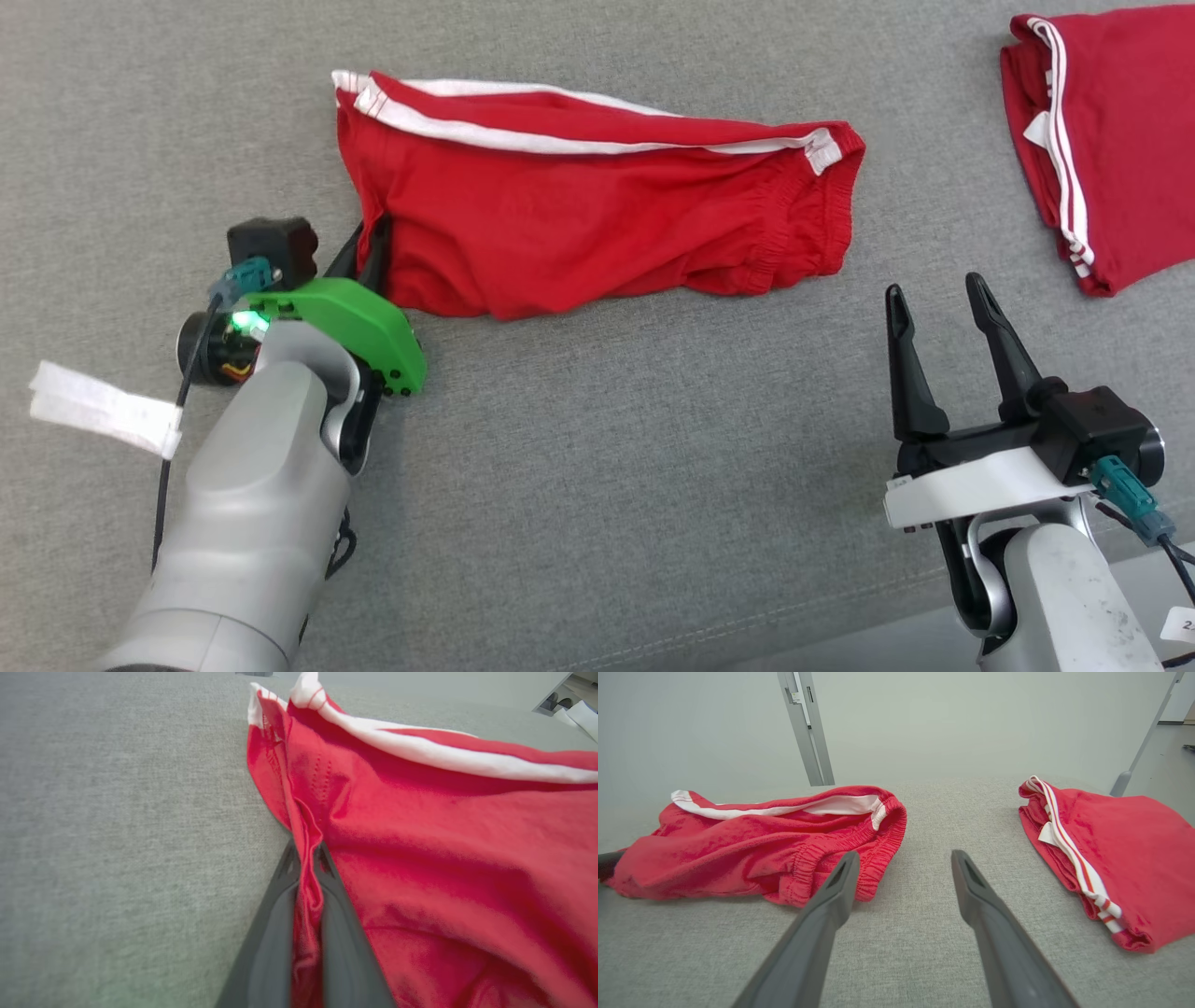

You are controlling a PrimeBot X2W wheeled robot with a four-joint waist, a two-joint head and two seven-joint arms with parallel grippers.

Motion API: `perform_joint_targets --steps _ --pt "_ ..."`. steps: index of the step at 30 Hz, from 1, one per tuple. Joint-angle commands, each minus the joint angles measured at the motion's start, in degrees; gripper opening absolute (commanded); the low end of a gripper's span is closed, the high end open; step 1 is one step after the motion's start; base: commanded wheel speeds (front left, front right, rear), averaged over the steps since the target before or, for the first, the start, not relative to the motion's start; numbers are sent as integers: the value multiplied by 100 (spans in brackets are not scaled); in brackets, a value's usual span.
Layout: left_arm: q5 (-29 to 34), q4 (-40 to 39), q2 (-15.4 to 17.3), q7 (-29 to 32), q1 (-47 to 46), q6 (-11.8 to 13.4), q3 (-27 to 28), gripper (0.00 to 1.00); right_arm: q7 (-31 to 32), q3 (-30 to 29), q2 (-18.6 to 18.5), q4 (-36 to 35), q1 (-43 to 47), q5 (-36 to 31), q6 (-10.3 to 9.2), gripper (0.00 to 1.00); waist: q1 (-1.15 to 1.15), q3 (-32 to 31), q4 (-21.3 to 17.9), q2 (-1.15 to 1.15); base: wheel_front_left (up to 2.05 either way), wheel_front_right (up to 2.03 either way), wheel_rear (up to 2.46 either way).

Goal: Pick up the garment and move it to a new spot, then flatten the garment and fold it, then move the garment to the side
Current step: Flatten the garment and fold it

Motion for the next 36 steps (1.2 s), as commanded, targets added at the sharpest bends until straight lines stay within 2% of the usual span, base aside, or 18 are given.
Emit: perform_joint_targets --steps 1,8,16,18,22,27,32,36 --pt "-41 40 110 -43 310 95 65 0 -23 -22 -9 27 67 -30 0 100 0 -258 226 0 0 0 0" --pt "-112 -442 32 -153 1082 167 225 0 -14 -76 -10 133 209 -85 0 100 0 -670 444 0 0 0 0" --pt "-37 -1242 20 -166 1795 425 479 0 68 -127 -11 154 365 -62 0 100 0 -982 452 0 0 0 0" --pt "82 -1526 91 -166 1925 461 537 100 100 -118 -9 154 354 -35 0 100 0 -1027 420 0 0 0 0" --pt "321 -2021 177 -167 2153 546 712 100 156 -87 -10 177 309 -14 0 100 0 -1103 388 0 0 0 0" --pt "774 -3185 179 -167 2636 559 1216 100 298 -81 -9 135 300 30 0 100 0 -1243 415 0 0 0 0" --pt "1377 -4404 30 -168 3277 371 1725 100 314 -238 -9 137 348 42 0 100 0 -1438 552 0 0 0 0" --pt "1703 -4999 -64 -168 3738 204 1954 100 460 -268 -8 282 393 138 0 100 0 -1560 679 0 0 0 0"
